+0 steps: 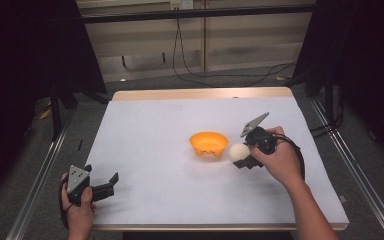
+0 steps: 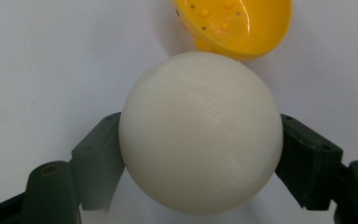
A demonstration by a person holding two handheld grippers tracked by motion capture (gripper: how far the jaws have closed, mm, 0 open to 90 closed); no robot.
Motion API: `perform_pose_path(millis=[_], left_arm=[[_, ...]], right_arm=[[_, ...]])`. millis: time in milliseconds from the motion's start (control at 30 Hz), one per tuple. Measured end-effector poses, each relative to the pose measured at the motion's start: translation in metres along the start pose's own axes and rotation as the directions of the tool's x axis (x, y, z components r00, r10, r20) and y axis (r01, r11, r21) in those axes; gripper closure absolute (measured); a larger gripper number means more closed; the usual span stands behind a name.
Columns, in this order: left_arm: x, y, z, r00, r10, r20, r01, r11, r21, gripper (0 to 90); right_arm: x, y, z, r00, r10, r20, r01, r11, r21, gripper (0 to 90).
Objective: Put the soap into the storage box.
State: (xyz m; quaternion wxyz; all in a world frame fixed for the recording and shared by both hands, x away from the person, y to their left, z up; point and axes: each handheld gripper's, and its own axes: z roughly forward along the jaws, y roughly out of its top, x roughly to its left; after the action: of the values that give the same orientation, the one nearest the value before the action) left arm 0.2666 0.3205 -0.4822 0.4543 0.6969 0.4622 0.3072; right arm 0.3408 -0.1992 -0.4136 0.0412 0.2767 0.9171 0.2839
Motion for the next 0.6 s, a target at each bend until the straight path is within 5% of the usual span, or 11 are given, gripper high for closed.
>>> perform_pose_path(millis=[600], left_arm=[[0.000, 0.000, 0.000, 1.0000, 0.002, 0.002, -0.002, 1.0000, 0.000, 0.0]], right_arm=[[-0.003, 0.021, -0.003, 0.9999, -0.014, -0.003, 0.014, 1.000, 0.001, 23.3]])
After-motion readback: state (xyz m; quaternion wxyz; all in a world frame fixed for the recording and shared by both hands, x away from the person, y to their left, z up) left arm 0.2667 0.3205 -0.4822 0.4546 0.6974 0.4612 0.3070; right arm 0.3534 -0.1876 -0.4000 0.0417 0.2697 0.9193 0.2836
